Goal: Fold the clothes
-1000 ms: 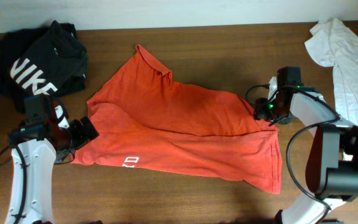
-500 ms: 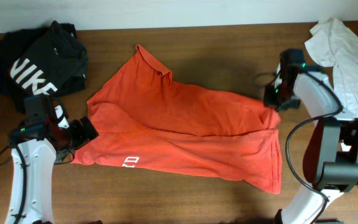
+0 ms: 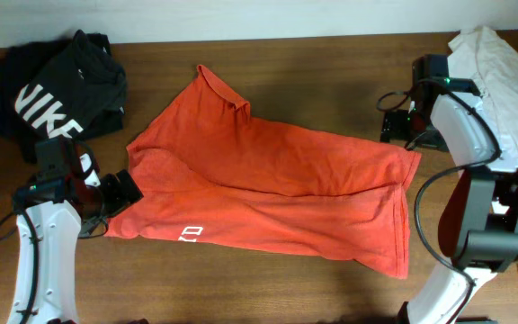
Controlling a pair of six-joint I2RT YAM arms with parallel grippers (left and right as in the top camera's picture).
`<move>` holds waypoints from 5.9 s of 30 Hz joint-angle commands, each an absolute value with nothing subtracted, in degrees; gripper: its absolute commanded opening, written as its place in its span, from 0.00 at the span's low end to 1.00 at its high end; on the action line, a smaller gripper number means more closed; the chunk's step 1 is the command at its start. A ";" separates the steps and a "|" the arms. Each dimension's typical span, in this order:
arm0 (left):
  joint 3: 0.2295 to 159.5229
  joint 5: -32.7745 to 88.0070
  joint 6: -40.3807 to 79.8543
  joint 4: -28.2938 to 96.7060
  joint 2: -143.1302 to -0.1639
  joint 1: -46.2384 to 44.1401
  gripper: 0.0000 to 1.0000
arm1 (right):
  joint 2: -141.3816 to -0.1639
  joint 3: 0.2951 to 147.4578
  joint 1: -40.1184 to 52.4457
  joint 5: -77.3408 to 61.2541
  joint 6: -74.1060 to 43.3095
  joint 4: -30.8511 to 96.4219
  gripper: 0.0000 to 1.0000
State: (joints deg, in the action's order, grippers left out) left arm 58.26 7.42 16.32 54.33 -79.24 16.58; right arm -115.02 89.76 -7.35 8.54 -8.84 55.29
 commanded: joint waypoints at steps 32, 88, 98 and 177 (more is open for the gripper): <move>58.19 7.79 12.95 54.94 -79.07 16.93 0.98 | -126.69 104.18 -11.75 12.75 -11.73 61.54 0.04; 59.46 -2.31 22.20 41.52 -87.55 10.13 0.92 | -124.73 128.42 -6.20 -3.49 -12.08 97.36 0.72; 58.50 6.55 15.68 68.60 -76.86 4.73 0.00 | -115.96 101.67 6.74 0.60 -17.74 92.49 0.04; 47.75 -1.63 19.73 62.11 -96.79 4.19 0.00 | -103.98 50.48 14.02 -12.99 -26.04 60.25 0.04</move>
State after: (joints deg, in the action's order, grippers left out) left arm 47.68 -1.56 19.53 61.30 -96.14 3.90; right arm -102.35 53.23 15.14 -14.72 -25.54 58.41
